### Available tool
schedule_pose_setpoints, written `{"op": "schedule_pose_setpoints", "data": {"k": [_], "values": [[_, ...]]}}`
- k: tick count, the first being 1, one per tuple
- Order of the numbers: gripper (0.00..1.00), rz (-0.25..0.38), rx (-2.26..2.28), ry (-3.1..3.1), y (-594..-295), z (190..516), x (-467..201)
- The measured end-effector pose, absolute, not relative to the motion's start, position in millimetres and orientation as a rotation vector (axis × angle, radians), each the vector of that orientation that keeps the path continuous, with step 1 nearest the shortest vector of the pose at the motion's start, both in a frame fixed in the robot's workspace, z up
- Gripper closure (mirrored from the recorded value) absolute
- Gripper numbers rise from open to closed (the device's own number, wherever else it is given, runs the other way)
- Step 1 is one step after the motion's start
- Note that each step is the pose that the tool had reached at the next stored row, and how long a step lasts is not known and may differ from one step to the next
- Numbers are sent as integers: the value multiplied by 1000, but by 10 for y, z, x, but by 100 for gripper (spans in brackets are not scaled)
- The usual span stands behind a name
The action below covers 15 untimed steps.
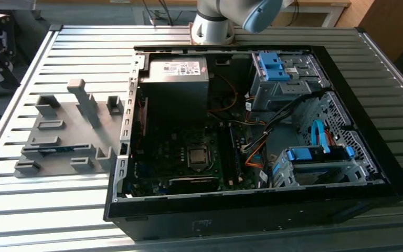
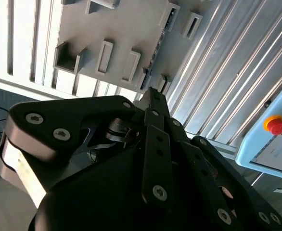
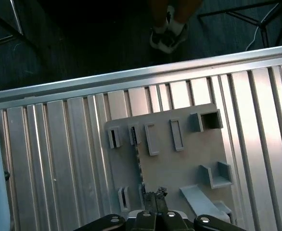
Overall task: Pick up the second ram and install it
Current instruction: 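Pick up the second ram and move it above second insertion slot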
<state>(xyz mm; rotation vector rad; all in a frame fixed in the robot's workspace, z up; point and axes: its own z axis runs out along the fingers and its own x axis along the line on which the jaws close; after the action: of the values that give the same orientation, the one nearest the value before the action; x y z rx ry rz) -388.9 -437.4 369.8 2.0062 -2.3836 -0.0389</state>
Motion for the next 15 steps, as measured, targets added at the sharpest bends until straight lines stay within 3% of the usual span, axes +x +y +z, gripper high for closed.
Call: {"op": "schedule_pose_setpoints", "data": {"k": [15], "values": [[89,-39,2141,-2278,-4351,3643,-3971]]}}
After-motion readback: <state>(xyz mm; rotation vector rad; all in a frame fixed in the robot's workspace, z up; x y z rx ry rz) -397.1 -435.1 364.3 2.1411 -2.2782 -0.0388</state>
